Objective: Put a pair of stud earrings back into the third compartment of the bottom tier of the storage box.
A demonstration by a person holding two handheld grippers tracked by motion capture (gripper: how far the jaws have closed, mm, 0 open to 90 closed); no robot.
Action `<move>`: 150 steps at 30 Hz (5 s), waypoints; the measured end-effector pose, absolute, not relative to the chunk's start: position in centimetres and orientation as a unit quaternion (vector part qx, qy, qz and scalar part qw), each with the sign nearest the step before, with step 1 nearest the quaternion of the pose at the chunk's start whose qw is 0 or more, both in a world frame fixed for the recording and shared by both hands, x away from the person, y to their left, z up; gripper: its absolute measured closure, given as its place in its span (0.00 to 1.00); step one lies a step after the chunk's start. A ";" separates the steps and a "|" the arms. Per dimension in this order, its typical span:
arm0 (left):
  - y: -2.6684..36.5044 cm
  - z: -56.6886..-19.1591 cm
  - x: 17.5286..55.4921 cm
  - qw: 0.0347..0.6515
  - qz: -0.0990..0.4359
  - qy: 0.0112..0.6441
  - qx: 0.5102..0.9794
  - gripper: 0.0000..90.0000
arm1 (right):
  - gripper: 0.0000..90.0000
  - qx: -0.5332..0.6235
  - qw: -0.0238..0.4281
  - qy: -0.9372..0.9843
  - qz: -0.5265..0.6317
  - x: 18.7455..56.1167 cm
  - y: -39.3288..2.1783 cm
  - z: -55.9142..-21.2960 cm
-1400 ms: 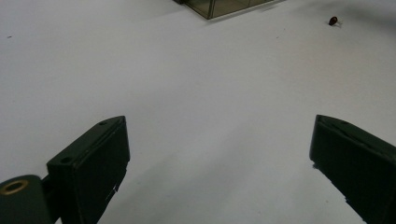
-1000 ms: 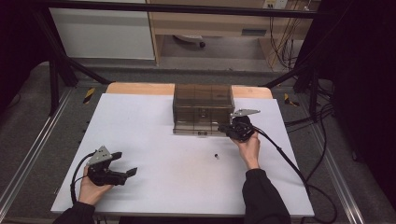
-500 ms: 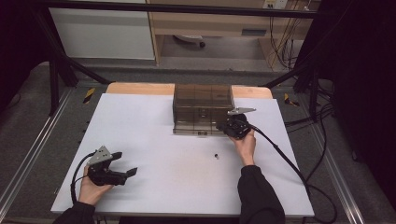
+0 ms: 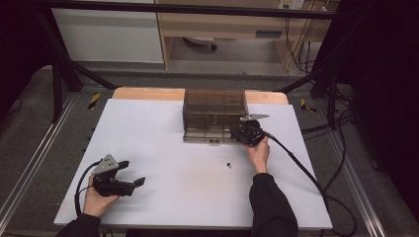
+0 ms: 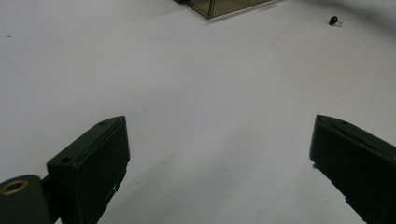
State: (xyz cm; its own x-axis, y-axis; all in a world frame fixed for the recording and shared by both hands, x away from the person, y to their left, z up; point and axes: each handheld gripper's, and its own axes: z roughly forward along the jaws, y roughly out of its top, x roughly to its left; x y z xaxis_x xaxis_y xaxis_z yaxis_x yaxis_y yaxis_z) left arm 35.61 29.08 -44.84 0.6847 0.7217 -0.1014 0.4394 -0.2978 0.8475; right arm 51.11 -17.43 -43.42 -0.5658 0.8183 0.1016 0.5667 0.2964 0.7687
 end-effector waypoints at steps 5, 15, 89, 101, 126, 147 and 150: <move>29.1 -44.8 35.6 0.466 0.152 0.367 0.791 0.05 | 0.76 0.433 0.166 0.786 0.409 50.7 -17.6 -42.7; 29.0 -44.9 35.6 0.463 0.151 0.367 0.792 0.05 | 0.37 0.414 0.167 0.775 0.446 47.8 -18.1 -40.6; 28.9 -44.9 35.7 0.462 0.149 0.366 0.794 0.05 | 0.71 0.366 0.114 0.825 0.416 41.4 -17.4 -45.7; 28.9 -44.9 35.7 0.462 0.150 0.366 0.794 0.05 | 0.86 0.355 0.110 0.832 0.411 41.4 -17.4 -45.9; 29.0 -44.9 35.6 0.464 0.150 0.367 0.792 0.05 | 0.92 0.353 0.116 0.832 0.411 41.4 -17.5 -45.7; 29.0 -44.9 35.6 0.463 0.150 0.366 0.793 0.05 | 0.92 0.353 0.121 0.825 0.424 41.0 -18.3 -44.2; 29.0 -44.9 35.6 0.462 0.150 0.367 0.793 0.05 | 0.92 0.354 0.121 0.824 0.425 40.9 -18.4 -44.0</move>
